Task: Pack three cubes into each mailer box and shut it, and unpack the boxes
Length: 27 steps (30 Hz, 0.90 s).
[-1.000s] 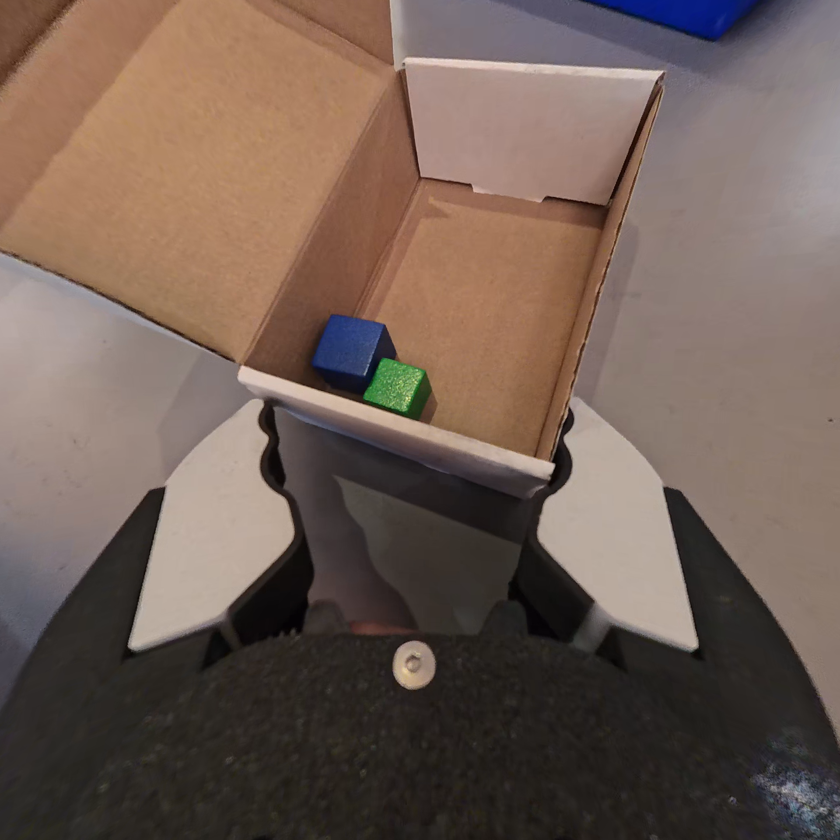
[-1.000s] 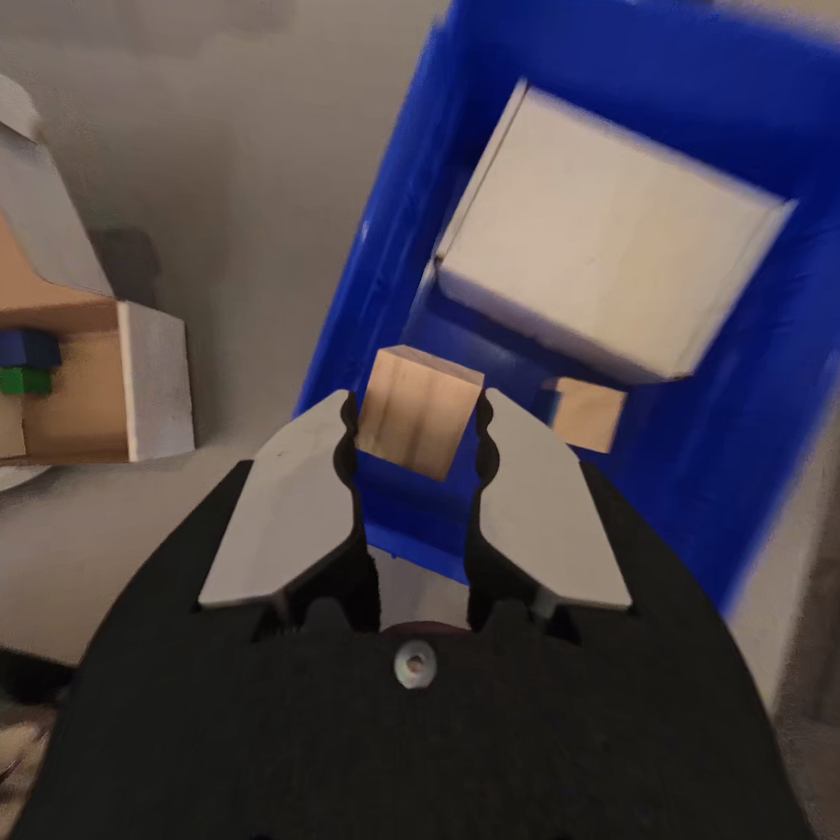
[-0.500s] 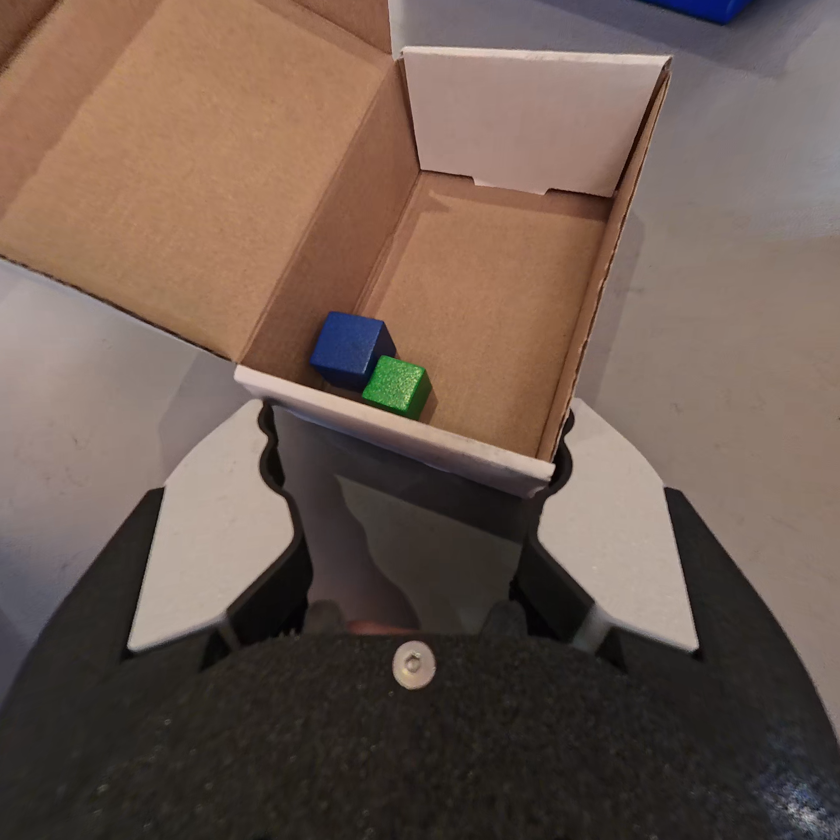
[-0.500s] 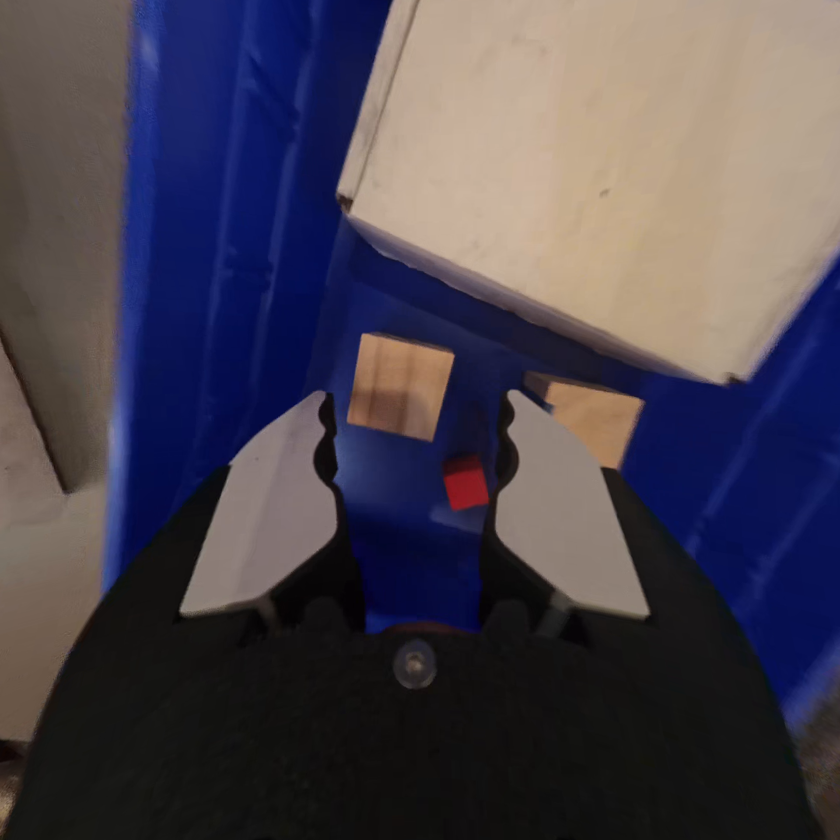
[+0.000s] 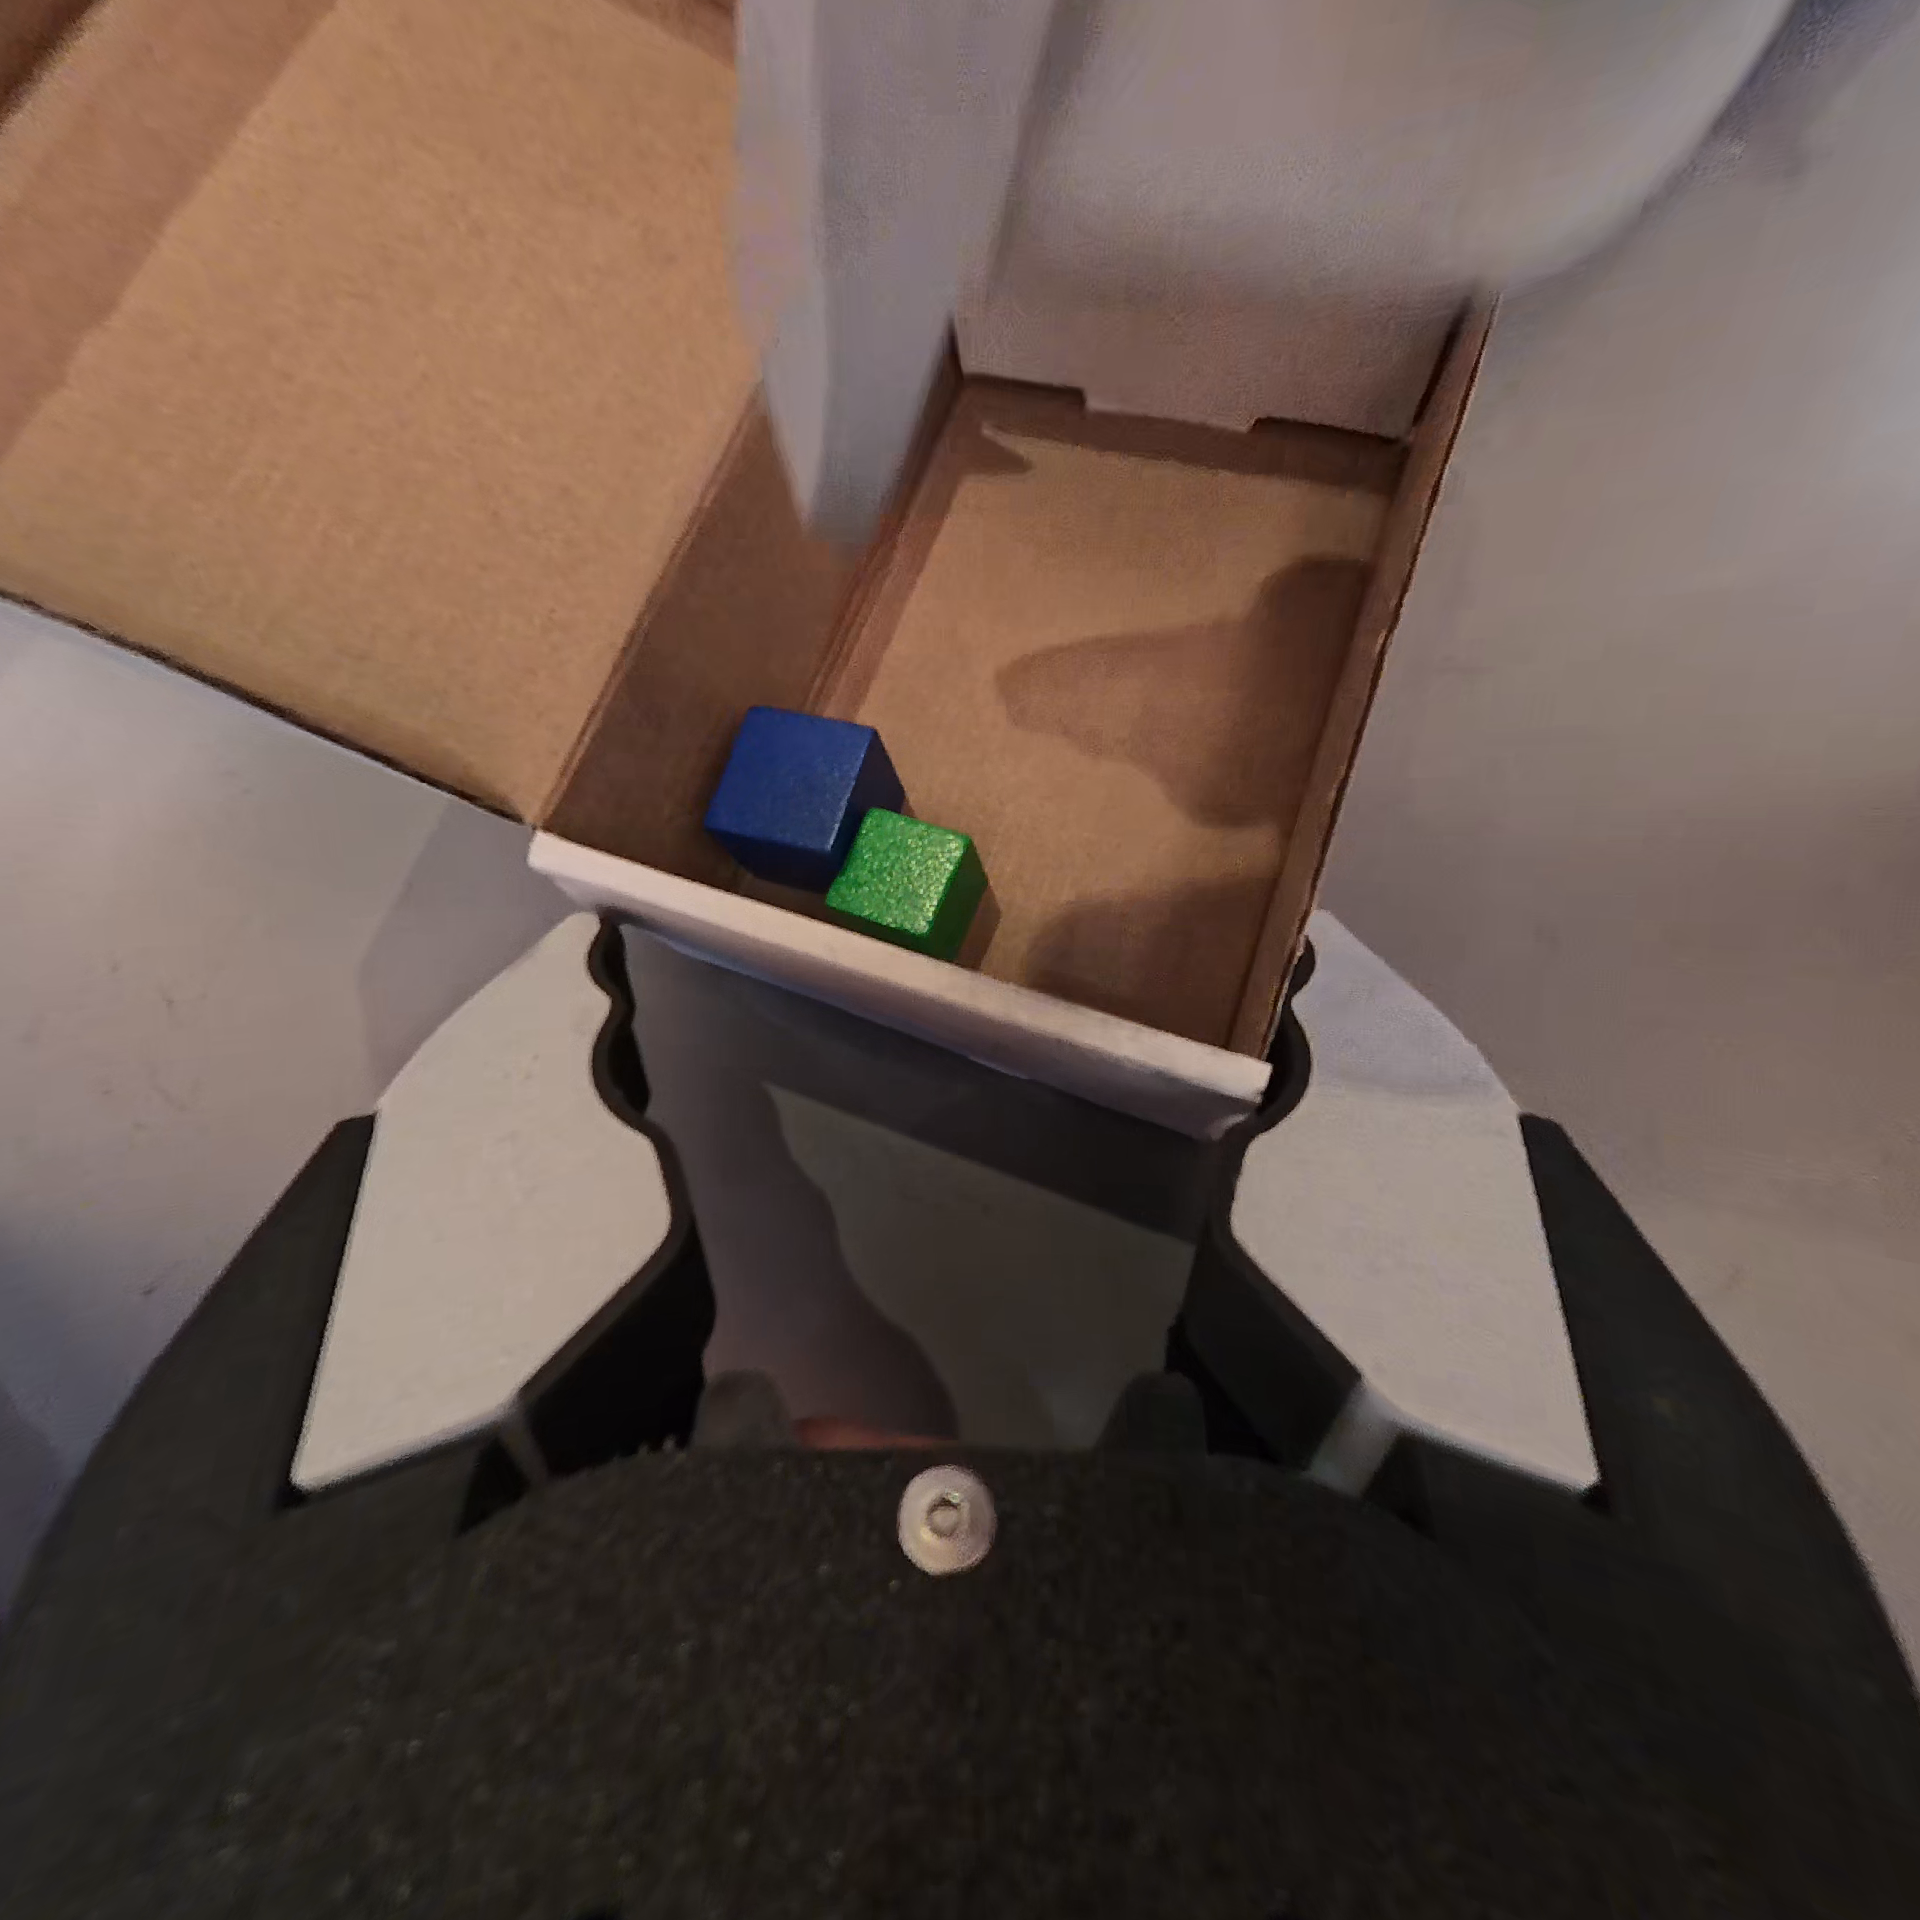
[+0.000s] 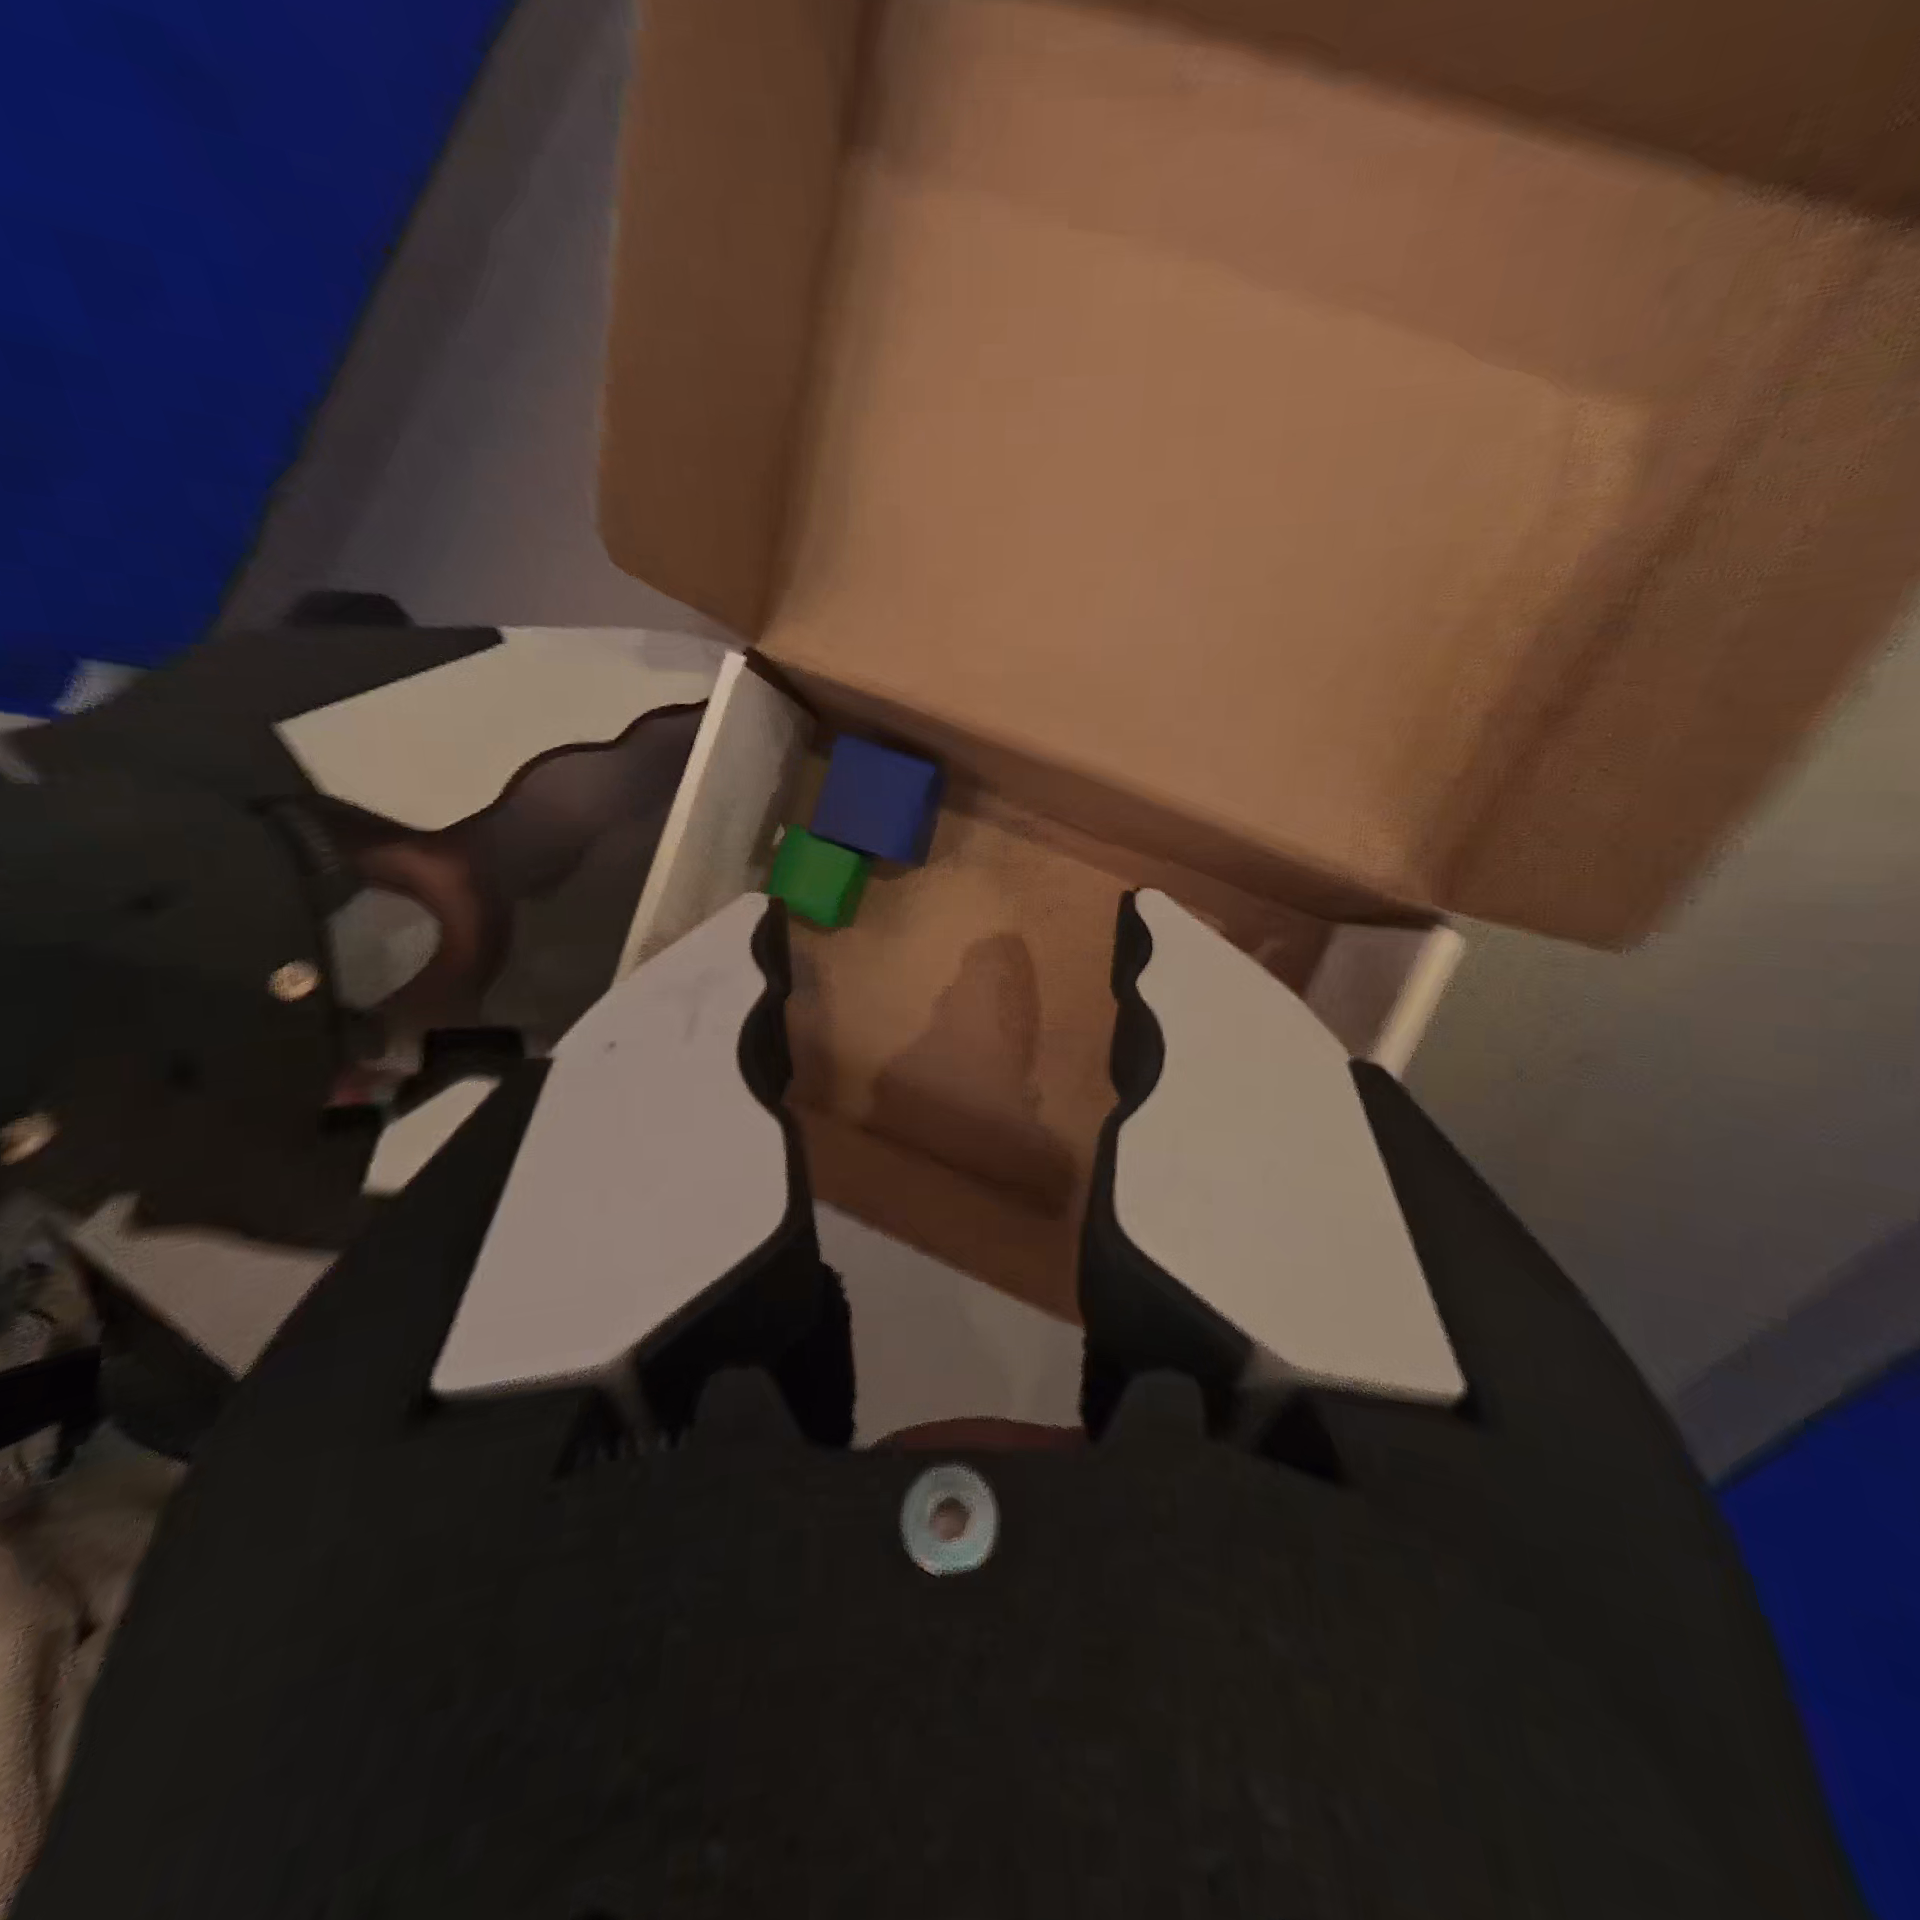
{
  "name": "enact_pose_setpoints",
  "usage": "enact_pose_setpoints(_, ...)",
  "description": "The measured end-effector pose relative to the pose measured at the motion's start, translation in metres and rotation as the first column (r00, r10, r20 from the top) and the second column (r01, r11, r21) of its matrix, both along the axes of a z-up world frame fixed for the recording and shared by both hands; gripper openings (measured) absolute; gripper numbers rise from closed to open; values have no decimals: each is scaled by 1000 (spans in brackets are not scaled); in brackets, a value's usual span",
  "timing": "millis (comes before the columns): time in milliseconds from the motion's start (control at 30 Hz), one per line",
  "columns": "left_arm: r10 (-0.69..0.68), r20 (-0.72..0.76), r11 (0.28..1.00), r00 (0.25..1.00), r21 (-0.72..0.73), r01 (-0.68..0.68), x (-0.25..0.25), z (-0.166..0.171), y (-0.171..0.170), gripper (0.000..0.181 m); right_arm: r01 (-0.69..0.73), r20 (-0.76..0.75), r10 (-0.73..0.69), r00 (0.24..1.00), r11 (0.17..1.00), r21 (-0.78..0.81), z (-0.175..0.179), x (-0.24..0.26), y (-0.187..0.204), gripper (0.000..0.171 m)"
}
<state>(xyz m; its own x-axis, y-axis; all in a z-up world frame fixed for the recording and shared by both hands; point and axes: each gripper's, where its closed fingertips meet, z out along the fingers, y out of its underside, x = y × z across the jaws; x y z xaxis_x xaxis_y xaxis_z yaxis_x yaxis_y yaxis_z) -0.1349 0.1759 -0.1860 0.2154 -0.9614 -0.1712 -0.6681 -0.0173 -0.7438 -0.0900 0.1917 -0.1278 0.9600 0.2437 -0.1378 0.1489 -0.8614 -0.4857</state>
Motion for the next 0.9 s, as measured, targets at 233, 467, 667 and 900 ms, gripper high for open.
enact_pose_setpoints(233,1,-6,1000,1000,6,-1,0,0,0,115,7,-14,-8,1000,995,-96,-42,-20,13,55)
enact_pose_setpoints(467,2,-19,1000,1000,12,-2,0,-2,0,113,-12,-11,10,1000,988,-153,-67,-29,20,34)
enact_pose_setpoints(667,-5,-24,1000,1000,-3,5,0,-3,-1,106,-14,-68,8,998,995,-95,-24,-11,14,30)
enact_pose_setpoints(900,-6,-27,1000,1000,0,6,0,-3,-1,106,-13,70,9,998,999,47,73,93,-37,29)
